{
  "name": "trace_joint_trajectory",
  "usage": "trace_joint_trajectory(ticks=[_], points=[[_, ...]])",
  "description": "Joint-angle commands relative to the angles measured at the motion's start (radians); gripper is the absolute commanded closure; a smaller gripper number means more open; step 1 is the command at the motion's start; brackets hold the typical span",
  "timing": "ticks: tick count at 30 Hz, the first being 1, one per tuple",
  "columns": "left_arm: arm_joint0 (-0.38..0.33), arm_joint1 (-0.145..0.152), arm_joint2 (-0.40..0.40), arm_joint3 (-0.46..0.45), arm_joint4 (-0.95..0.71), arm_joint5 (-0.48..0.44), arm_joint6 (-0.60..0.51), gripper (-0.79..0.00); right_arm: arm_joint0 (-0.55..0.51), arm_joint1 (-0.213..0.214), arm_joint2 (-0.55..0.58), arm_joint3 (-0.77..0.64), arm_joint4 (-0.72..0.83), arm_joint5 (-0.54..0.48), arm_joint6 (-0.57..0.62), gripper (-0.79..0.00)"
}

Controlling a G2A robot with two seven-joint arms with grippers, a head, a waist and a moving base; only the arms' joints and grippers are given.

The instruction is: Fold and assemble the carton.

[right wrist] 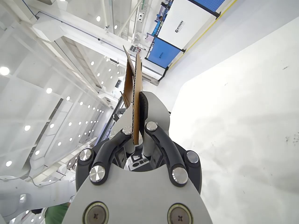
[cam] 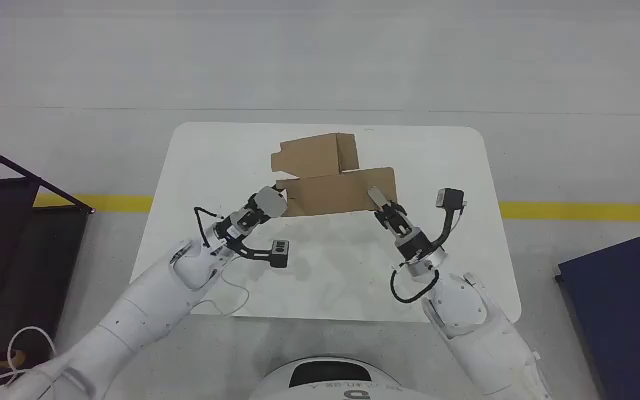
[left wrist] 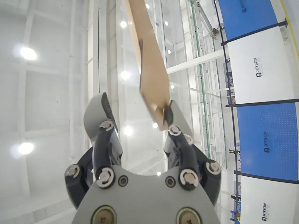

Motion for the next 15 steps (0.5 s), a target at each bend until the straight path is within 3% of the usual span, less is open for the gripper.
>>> trace_joint_trajectory(ticks=[1, 5, 12, 15], points=[[-0.004, 0.008, -0.035, -0.004, 0.008, 0.0, 0.017, -0.785, -0.004, 0.001, 0.014, -0.003, 0.024, 0.005, 0.011, 0.0], [-0.008, 0.026, -0.131, 0.006, 0.304, 0.0, -0.069, -0.785, -0.015, 0.002, 0.039, -0.01, 0.065, 0.005, 0.031, 0.0], [0.016, 0.045, -0.237, 0.015, 1.018, 0.0, -0.528, -0.785, -0.034, 0.005, 0.081, -0.018, 0.186, -0.009, 0.094, 0.0], [0.015, 0.048, -0.265, 0.022, 1.29, -0.111, -0.7, -0.785, -0.033, 0.006, 0.099, -0.011, 0.27, -0.001, 0.138, 0.0]])
